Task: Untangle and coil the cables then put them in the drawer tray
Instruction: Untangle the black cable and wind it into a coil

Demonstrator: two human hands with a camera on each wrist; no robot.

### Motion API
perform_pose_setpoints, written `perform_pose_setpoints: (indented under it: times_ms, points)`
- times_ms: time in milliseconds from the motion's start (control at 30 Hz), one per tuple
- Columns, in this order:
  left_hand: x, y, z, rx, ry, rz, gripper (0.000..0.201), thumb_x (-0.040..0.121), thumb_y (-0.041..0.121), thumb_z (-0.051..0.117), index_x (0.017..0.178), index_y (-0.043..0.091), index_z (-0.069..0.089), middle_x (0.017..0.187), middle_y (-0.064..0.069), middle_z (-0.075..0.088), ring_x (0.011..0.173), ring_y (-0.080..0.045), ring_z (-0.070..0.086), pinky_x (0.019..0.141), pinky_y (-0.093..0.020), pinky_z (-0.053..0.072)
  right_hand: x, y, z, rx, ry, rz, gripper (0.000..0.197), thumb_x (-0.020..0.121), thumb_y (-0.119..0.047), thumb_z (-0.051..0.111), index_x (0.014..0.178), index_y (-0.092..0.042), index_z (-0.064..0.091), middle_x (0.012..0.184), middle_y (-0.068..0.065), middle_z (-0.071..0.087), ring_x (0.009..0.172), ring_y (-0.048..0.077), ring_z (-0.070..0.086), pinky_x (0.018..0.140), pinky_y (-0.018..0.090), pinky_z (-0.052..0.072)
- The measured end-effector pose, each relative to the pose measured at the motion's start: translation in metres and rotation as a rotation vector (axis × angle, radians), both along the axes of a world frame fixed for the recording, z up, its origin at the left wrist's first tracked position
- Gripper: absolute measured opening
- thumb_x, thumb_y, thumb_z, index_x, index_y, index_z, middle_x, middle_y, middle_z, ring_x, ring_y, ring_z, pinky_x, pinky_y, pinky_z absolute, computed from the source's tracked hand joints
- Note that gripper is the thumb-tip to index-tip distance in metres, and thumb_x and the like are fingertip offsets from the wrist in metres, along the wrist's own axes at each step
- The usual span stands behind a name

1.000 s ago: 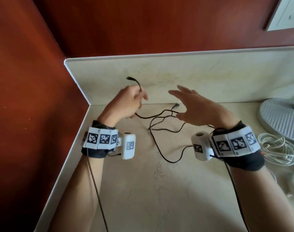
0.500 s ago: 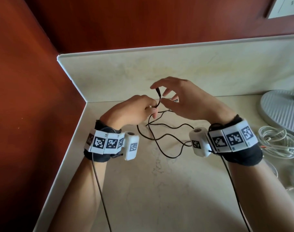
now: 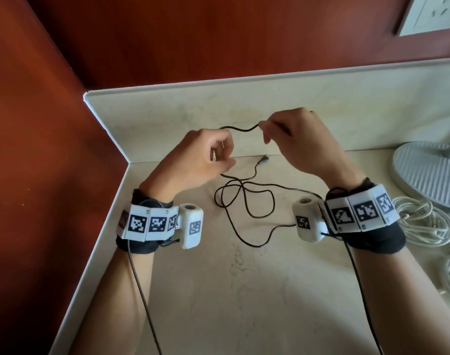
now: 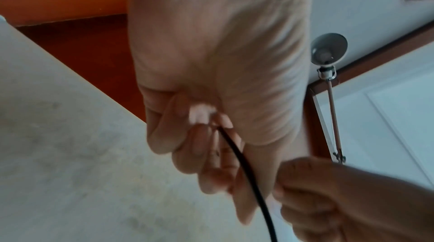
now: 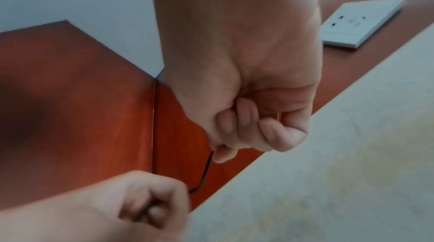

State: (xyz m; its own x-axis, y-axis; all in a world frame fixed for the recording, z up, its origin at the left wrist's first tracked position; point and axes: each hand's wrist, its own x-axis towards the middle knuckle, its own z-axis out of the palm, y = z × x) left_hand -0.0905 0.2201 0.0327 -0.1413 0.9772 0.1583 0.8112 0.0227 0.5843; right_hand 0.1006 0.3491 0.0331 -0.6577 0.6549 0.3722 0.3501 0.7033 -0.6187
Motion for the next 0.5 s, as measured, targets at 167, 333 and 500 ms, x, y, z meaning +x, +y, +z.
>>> perform_pose_setpoints:
  times_ms: [167,333,500]
  points:
    - [0.008,0.008,-0.011,0.031,0.189,0.203,0.028,0.096,0.051,0.062,0.114,0.030,0.065,0.071,0.007,0.068,0.067,-0.005,0.063,0.062,-0.034,0.051,-0.015,-0.027,0.007,-0.177,-0.037,0.197,0.035,0.109,-0.016,0.045,0.088,-0.009,0.072,0.057,-0.005,0.046,0.047,0.010,0.038,0.050,0.019,0.033]
    - [-0.002,0.010,-0.013,0.190,-0.012,0.336,0.059,0.089,0.072,0.056,0.127,0.029,0.066,0.069,0.006,0.068,0.062,-0.006,0.062,0.066,-0.036,0.053,-0.022,-0.037,0.000,-0.322,-0.032,0.390,0.034,0.111,-0.005,0.036,0.103,-0.003,0.069,0.059,-0.023,0.053,0.054,0.005,0.039,0.056,0.015,0.034]
    - [-0.007,0.009,-0.011,0.178,-0.133,0.402,0.084,0.079,0.086,0.053,0.133,0.023,0.066,0.066,-0.002,0.065,0.077,-0.021,0.069,0.081,-0.040,0.054,-0.023,-0.032,-0.003,-0.492,-0.015,0.428,0.037,0.111,-0.024,0.046,0.090,-0.012,0.074,0.059,-0.003,0.036,0.056,0.022,0.029,0.052,0.033,0.027]
